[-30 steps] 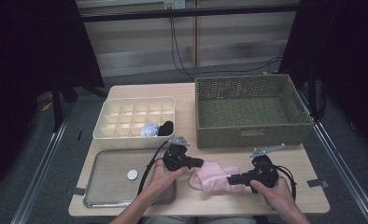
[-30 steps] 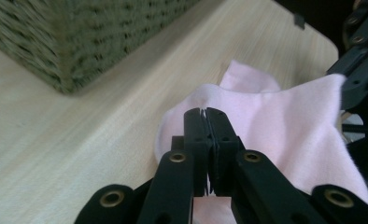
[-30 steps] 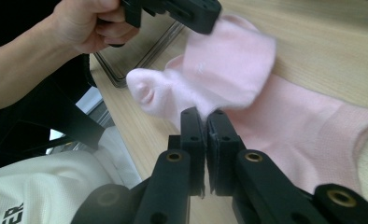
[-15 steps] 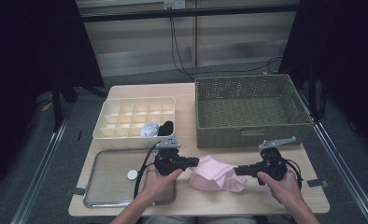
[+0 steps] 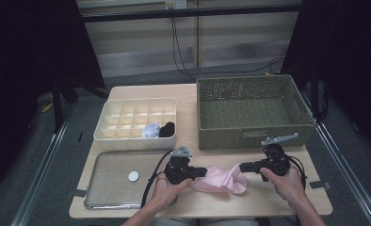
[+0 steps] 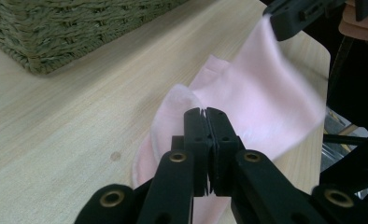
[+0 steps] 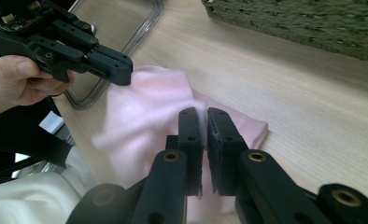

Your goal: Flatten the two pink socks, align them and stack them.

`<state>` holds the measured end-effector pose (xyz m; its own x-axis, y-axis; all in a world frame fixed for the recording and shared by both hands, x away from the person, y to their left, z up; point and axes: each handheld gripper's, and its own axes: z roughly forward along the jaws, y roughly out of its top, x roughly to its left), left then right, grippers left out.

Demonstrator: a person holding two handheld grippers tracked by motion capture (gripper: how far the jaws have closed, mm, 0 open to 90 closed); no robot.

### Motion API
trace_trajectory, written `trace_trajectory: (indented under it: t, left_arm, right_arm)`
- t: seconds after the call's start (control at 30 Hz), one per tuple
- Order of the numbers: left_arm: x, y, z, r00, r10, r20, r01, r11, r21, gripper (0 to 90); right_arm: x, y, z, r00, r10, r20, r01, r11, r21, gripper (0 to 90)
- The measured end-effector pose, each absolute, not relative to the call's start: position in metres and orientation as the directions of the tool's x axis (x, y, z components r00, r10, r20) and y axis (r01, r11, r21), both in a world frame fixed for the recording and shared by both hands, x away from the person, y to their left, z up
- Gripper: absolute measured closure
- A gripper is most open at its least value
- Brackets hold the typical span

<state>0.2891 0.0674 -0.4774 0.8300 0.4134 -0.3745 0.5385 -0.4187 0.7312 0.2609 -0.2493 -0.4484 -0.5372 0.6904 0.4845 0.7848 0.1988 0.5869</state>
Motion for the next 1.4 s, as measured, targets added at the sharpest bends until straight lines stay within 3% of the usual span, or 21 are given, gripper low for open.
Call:
trace_trajectory:
  t: [0.37,0.63,0.83,0.9,1.03,1.4]
  left_arm:
    - [0.293,0.076,-0.479,0.822,0.433,-0.371,0.548,-0.419,0.724,86.5]
    - [0.301,0.09,-0.472,0.811,0.449,-0.376,0.557,-0.396,0.73,71.1]
    - [0.319,0.101,-0.482,0.775,0.489,-0.4,0.604,-0.39,0.695,70.1]
    - [0.321,0.099,-0.487,0.784,0.493,-0.376,0.594,-0.422,0.685,63.2]
    - [0.324,0.094,-0.493,0.791,0.466,-0.396,0.595,-0.436,0.676,58.2]
    - [0.324,0.084,-0.5,0.807,0.425,-0.409,0.585,-0.487,0.648,67.7]
  right_arm:
    - [0.266,-0.23,-0.45,-0.585,0.668,0.46,0.754,0.24,0.611,79.9]
    - [0.252,-0.226,-0.467,-0.59,0.659,0.466,0.752,0.237,0.616,71.1]
    - [0.256,-0.221,-0.478,-0.576,0.665,0.476,0.768,0.239,0.595,65.7]
    - [0.258,-0.219,-0.48,-0.58,0.652,0.488,0.771,0.247,0.587,65.8]
    - [0.262,-0.215,-0.485,-0.575,0.654,0.491,0.779,0.257,0.572,67.0]
    - [0.263,-0.213,-0.491,-0.576,0.645,0.502,0.785,0.266,0.56,70.6]
